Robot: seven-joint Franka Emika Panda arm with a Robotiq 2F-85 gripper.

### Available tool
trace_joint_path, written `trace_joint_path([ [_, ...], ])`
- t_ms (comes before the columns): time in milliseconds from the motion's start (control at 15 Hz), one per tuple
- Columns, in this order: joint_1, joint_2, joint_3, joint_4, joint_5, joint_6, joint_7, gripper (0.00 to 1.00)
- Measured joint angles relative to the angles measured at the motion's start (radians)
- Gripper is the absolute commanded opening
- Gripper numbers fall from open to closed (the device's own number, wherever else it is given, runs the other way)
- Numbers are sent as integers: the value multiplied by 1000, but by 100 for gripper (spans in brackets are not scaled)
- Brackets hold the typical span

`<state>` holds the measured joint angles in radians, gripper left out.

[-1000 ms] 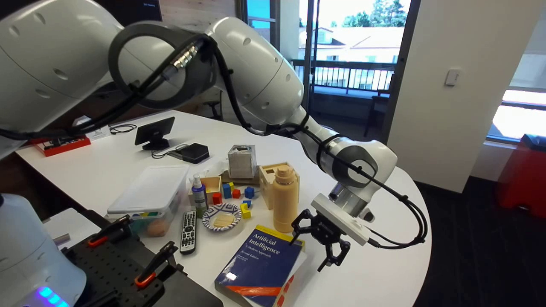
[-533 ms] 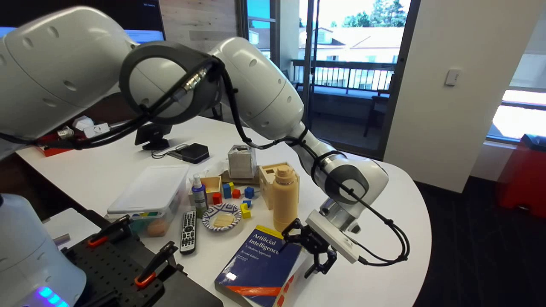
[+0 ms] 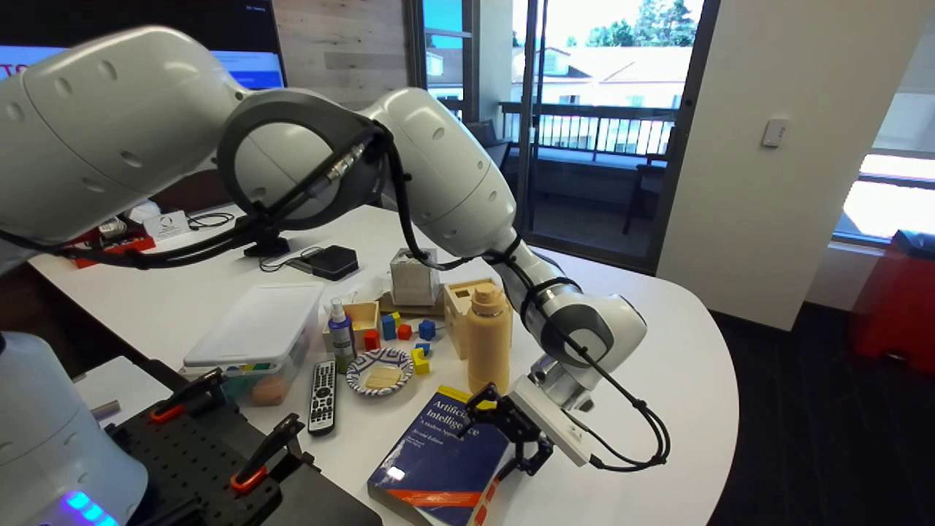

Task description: Open the book

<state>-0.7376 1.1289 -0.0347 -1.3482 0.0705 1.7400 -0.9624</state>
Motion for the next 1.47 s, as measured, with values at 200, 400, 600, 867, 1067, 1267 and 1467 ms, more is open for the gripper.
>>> trace_joint_path([
  [200, 0, 1, 2, -3, 11, 0, 0, 100],
  [400, 1, 1, 2, -4, 12, 0, 0, 100],
  [600, 2, 1, 2, -3, 12, -7, 0, 100],
  [867, 2, 2, 2, 17, 12, -67, 0, 100],
  [1067, 3, 2, 2, 48, 12, -145, -1, 100],
  [1267, 5, 2, 2, 68, 12, -208, -2, 100],
  [1467, 11, 4, 2, 79, 12, -265, -3, 100],
])
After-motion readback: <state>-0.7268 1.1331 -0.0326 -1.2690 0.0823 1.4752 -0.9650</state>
